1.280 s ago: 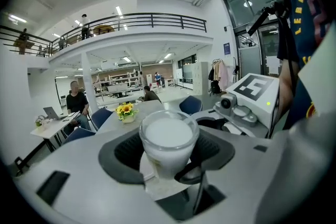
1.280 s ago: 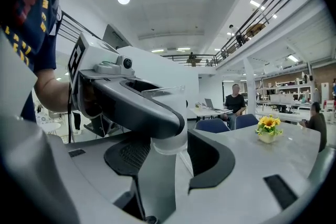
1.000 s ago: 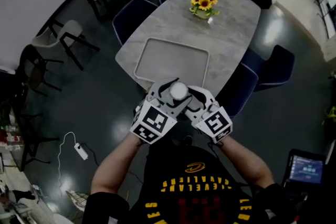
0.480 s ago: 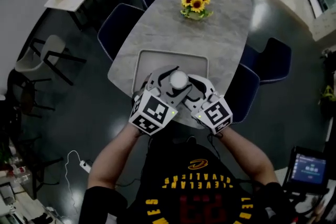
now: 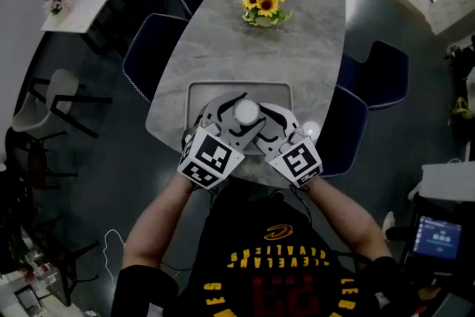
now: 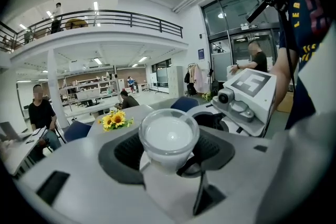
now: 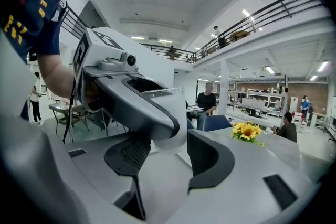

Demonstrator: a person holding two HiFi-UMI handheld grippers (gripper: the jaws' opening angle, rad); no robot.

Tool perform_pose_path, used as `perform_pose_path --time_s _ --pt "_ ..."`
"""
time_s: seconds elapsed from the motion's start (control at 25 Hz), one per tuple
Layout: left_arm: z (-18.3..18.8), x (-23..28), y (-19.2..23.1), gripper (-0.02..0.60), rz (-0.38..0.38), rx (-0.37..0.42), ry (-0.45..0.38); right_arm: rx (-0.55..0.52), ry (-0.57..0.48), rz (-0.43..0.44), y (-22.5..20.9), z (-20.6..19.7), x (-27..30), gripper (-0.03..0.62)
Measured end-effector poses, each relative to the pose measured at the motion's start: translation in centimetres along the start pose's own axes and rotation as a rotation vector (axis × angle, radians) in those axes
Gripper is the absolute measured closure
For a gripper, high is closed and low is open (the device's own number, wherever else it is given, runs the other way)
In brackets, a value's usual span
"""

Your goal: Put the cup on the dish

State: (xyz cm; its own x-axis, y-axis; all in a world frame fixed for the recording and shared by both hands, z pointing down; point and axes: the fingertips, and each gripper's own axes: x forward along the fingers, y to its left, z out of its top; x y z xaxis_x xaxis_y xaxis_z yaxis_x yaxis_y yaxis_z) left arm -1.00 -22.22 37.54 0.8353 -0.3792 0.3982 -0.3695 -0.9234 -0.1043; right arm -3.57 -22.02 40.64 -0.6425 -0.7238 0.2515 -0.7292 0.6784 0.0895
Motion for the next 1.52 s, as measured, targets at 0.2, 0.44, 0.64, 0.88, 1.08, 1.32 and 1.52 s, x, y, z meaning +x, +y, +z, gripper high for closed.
perform_pose_path --time_s 0.2,0.44,0.64,0.88,1.08,1.32,1.52 --pt "-0.3 0.9 0.9 0.318 -0.023 -0.065 -0.017 0.027 -0.006 -0.035 -0.9 -0.5 0.6 0.370" --pt "-1.1 1.4 1.6 0.318 -0.004 -0.139 -0.058 0.058 -0.007 -0.048 -1.1 -1.6 1.6 0.370" --pt "-2.1 1.6 2.3 0.318 0.014 -0.134 -0.057 0.080 0.004 -0.046 -1.0 -2.5 2.6 0.370" --pt "-4.0 2.4 3.2 0.318 -0.012 -0.146 -0.042 0.101 0.045 -0.047 -1.2 -4.0 4.0 0.370" --pt "-5.2 3.8 4.0 0.318 -0.028 -0.118 0.000 0.114 0.076 -0.053 -2.1 -5.3 5.2 0.370" --pt "-7.7 5.4 3.9 0.318 -0.053 -0.106 0.033 0.121 0.123 -0.063 -2.4 -7.8 6.1 0.370" --pt "-10.0 6.7 3.5 0.318 -0.075 -0.099 0.084 0.136 0.167 -0.065 -2.5 -9.9 6.5 0.370"
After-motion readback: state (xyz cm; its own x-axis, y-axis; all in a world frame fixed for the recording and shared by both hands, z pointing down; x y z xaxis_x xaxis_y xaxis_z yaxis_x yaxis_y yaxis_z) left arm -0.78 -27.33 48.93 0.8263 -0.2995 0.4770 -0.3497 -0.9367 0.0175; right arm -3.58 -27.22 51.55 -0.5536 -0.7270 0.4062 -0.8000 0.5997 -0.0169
